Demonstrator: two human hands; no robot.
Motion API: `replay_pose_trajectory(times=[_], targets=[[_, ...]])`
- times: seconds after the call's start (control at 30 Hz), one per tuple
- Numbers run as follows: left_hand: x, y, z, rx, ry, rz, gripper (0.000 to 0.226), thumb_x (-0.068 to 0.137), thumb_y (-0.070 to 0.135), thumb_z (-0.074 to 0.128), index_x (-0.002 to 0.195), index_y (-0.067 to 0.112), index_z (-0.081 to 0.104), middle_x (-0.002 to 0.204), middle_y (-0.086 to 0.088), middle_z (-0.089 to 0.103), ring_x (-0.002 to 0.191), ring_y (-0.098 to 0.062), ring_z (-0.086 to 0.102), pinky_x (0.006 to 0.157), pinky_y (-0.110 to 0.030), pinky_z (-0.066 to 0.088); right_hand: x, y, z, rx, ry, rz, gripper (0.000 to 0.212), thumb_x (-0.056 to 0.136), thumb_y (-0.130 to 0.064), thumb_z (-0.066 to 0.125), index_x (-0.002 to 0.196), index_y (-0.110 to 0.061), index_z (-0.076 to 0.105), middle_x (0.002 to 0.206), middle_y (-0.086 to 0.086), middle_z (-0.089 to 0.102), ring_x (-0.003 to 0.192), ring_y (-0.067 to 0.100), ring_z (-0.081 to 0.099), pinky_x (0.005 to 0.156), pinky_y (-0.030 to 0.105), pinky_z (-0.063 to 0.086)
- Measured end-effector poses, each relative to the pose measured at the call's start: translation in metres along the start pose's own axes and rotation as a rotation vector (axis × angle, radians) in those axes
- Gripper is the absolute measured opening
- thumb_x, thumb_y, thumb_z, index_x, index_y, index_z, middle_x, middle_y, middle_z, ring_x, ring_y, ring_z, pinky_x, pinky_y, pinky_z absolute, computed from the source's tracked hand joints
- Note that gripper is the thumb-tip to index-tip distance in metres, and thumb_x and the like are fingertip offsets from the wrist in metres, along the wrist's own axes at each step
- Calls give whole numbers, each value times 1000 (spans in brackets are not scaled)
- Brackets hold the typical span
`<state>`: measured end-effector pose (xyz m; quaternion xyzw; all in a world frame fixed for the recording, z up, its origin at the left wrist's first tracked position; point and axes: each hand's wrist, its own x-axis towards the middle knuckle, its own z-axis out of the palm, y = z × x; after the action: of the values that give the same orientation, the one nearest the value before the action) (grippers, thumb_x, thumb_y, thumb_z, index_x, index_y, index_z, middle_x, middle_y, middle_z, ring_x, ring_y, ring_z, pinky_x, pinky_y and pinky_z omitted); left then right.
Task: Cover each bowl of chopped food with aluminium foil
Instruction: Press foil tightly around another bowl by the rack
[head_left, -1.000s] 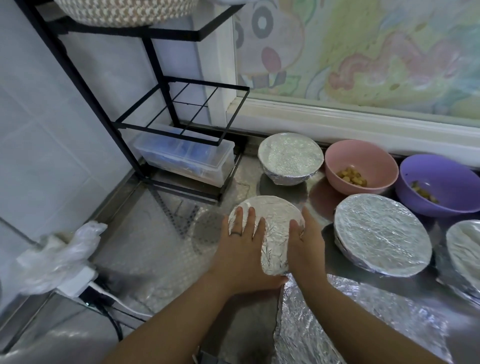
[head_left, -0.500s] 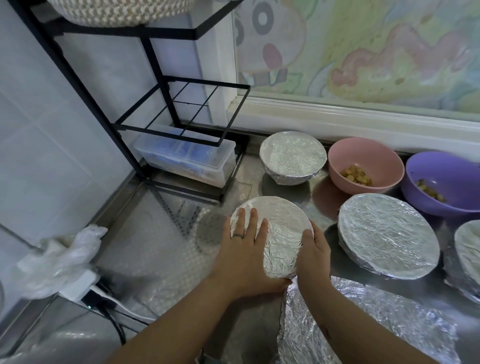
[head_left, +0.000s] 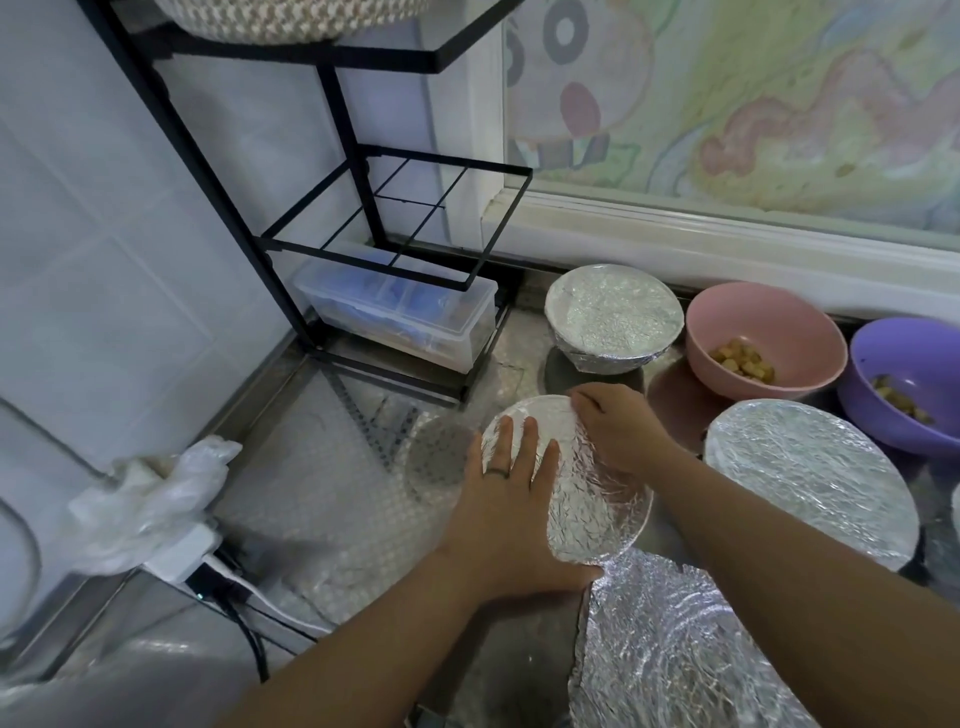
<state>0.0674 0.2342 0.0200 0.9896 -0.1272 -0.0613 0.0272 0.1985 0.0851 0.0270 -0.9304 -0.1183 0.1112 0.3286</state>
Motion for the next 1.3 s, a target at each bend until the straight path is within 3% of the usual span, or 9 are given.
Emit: replay_pose_trajectory(times=[0.13, 0.23, 0.37, 0.47, 0.6, 0.67, 0.77, 1.0, 1.3], targets=[[-1, 1, 0, -5, -1, -9, 130, 65, 99, 32, 159, 12, 10, 165, -16, -13, 150, -37, -20, 117, -65, -2, 4, 2, -1, 92, -42, 65, 33, 103, -22, 50, 96, 6, 66, 81, 17, 69, 71, 33, 60, 69, 39, 49], [1, -1, 0, -13, -5, -5, 132, 63, 100, 32, 160, 13, 6, 165, -14, -15, 150, -35, -23, 117, -65, -5, 1, 0, -7, 165, -83, 128, 37, 104, -20, 51, 88, 11, 61, 66, 8, 50, 57, 16, 41, 57, 31, 31], [4, -12, -4, 3, 21, 46, 139, 56, 105, 29, 160, 19, -1, 165, -5, -19, 148, -26, -31, 117, -62, -15, -6, 0, -15, 186, -52, 206, 31, 104, -17, 50, 102, 7, 70, 77, 16, 65, 67, 29, 56, 65, 36, 44], [0, -26, -4, -201, 34, -30, 135, 55, 102, 27, 160, 22, -5, 164, 4, -25, 145, -14, -35, 121, -50, -15, -20, 7, -18, 147, 80, 268, 29, 102, -13, 49, 103, 6, 72, 100, 23, 71, 95, 39, 64, 85, 42, 50], [-4, -8, 0, -1084, 199, -369, 80, 92, 69, 42, 158, 29, 20, 163, 14, 17, 150, -4, 10, 121, -28, 14, -40, 13, -7, 182, 151, 268, 29, 103, -14, 46, 101, 5, 69, 98, 21, 69, 94, 38, 62, 83, 42, 48], [1, 7, -1, -1302, 346, -567, 48, 104, 36, 46, 151, 34, 35, 146, 20, 38, 140, -6, 36, 117, -32, 32, -47, 15, 0, 270, 157, 266, 27, 105, -15, 45, 98, -1, 67, 94, 16, 67, 90, 31, 60, 78, 38, 42], [6, 16, -2, -1507, 444, -715, 38, 107, 23, 40, 142, 37, 46, 138, 18, 47, 131, -5, 45, 111, -28, 37, -50, 17, 2, 439, 173, 287, 23, 106, -16, 46, 100, -11, 67, 92, 5, 67, 89, 21, 58, 75, 32, 40], [12, 19, 3, -1721, 550, -865, 32, 107, 21, 42, 127, 34, 63, 127, 12, 65, 120, -9, 60, 107, -38, 48, -49, 22, 6, 609, 153, 378, 23, 106, -23, 48, 99, -26, 70, 101, -1, 72, 101, 22, 65, 95, 39, 50], [10, 11, -2, -1663, 457, -820, 33, 107, 23, 42, 136, 27, 57, 133, 6, 61, 121, -12, 58, 106, -38, 47, -53, 18, 0, 517, 110, 331, 23, 106, -27, 47, 105, -25, 70, 112, 3, 71, 102, 20, 65, 90, 35, 51]])
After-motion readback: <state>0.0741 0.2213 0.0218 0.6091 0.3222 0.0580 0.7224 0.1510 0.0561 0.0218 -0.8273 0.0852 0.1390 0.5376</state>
